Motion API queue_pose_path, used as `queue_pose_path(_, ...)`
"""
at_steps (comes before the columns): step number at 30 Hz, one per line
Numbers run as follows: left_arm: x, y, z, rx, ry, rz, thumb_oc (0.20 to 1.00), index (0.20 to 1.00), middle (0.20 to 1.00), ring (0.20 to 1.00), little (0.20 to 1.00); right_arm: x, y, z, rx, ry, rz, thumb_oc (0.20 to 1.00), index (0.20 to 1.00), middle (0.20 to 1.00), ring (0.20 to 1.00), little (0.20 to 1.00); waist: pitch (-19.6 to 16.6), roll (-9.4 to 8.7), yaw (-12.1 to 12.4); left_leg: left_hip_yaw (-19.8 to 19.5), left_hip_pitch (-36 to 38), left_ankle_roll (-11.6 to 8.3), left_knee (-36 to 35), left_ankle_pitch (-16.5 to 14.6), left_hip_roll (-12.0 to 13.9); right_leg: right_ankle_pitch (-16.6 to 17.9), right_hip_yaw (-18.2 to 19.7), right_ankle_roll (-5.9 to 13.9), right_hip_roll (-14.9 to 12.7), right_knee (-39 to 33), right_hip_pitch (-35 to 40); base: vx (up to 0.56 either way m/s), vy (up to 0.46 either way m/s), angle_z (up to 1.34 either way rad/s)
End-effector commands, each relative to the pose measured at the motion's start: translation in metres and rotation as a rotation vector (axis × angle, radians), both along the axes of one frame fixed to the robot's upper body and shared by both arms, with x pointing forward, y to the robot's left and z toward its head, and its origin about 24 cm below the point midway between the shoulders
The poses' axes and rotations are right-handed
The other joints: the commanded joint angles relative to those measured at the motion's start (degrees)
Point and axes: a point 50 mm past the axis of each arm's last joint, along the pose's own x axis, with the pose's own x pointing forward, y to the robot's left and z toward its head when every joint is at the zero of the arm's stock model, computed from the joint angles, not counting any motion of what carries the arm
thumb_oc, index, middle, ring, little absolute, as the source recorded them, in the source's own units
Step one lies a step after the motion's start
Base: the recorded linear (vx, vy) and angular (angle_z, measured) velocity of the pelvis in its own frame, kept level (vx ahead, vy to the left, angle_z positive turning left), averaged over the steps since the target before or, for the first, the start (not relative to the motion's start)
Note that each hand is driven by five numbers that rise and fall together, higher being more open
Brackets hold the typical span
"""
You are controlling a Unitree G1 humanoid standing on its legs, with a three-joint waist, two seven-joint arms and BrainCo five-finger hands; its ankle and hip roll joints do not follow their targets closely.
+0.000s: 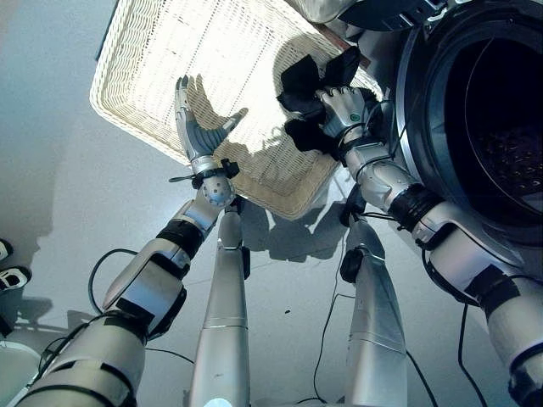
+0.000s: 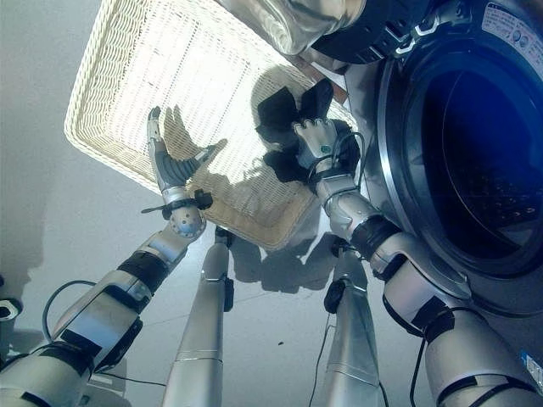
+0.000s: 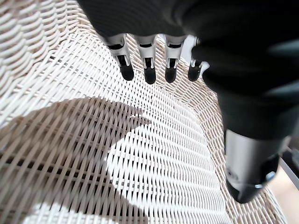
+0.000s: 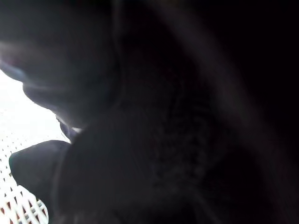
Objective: Put the clothes into the washing machine.
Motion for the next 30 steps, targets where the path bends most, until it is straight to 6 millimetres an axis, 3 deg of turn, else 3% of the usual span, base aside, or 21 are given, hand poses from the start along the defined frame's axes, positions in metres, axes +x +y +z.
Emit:
queue_pose_path(1, -0.001, -0.001, 0.014, -0.071, -0.076, 0.008, 1.0, 1.0, 1.0, 1.0, 1.0, 0.002, -0.027, -0.029, -0.023, 0.083, -0.081, 0.2, 0.2, 0.2, 0.2, 0.2, 0.55, 4.83, -2.81, 0.4, -3.34, 5.47, 0.74, 2.49, -3.93, 5.41, -1.39, 3.04, 3.51, -2.19, -1.41, 0.0, 0.0, 0.0)
queue_pose_path(9, -0.002, -0.002, 0.013, -0.074, -0.078, 0.008, 1.0, 1.0, 1.0, 1.0, 1.0, 0.0, -0.022, -0.026, 0.006, 0.054, -0.037, 0.2, 0.2, 0.2, 0.2, 0.2, 0.55, 4.92, -2.97, 0.25, -3.35, 5.44, 0.81, 2.67, -4.02, 5.48, -1.02, 2.99, 3.72, -2.06, -1.52, 0.0, 0.0, 0.0)
queue_pose_path(13, -0.002, -0.003, 0.013, -0.074, -0.078, 0.008, 1.0, 1.0, 1.0, 1.0, 1.0, -0.001, -0.021, -0.027, 0.121, 0.085, -0.004, 0.2, 0.2, 0.2, 0.2, 0.2, 0.55, 4.85, -3.06, 0.17, -3.54, 5.46, 0.89, 2.61, -4.01, 5.46, -1.0, 2.94, 3.69, -2.05, -1.69, 0.0, 0.0, 0.0)
queue_pose_path(15, -0.002, -0.002, 0.013, -0.08, -0.078, 0.011, 1.0, 1.0, 1.0, 1.0, 1.0, -0.003, -0.015, -0.033, 0.439, 0.225, 0.109, 0.2, 0.2, 0.2, 0.2, 0.2, 0.55, 4.75, -3.32, 0.16, -3.68, 5.37, 0.93, 2.71, -3.98, 5.53, -0.84, 2.79, 3.76, -1.95, -1.96, 0.0, 0.0, 0.0)
queue_pose_path(18, -0.003, 0.002, 0.013, -0.083, -0.077, 0.015, 1.0, 1.0, 1.0, 1.0, 1.0, -0.007, -0.008, -0.036, 0.614, 0.304, 0.203, 0.2, 0.2, 0.2, 0.2, 0.2, 0.55, 4.58, -3.51, 0.21, -3.72, 5.29, 1.04, 2.69, -3.93, 5.43, -0.73, 2.65, 3.85, -1.84, -2.1, 0.0, 0.0, 0.0)
queue_pose_path(24, -0.005, 0.013, 0.014, -0.089, -0.069, 0.038, 1.0, 1.0, 1.0, 1.0, 1.0, -0.029, 0.015, -0.021, 1.203, 0.49, 0.706, 0.2, 0.2, 0.2, 0.2, 0.2, 0.55, 3.31, -4.33, 0.48, -3.43, 4.81, 1.53, 2.83, -3.27, 5.11, -0.66, 2.47, 3.9, -0.95, -2.25, 0.0, 0.005, 0.0)
queue_pose_path(30, -0.006, 0.015, 0.013, -0.096, -0.064, 0.048, 1.0, 1.0, 1.0, 1.0, 1.0, -0.041, 0.018, -0.01, 1.344, 0.535, 0.918, 0.2, 0.2, 0.2, 0.2, 0.2, 0.55, 2.72, -4.71, 0.69, -3.15, 4.57, 1.42, 2.92, -2.97, 5.02, -0.67, 2.63, 3.78, -0.69, -2.13, 0.0, 0.0, 0.0)
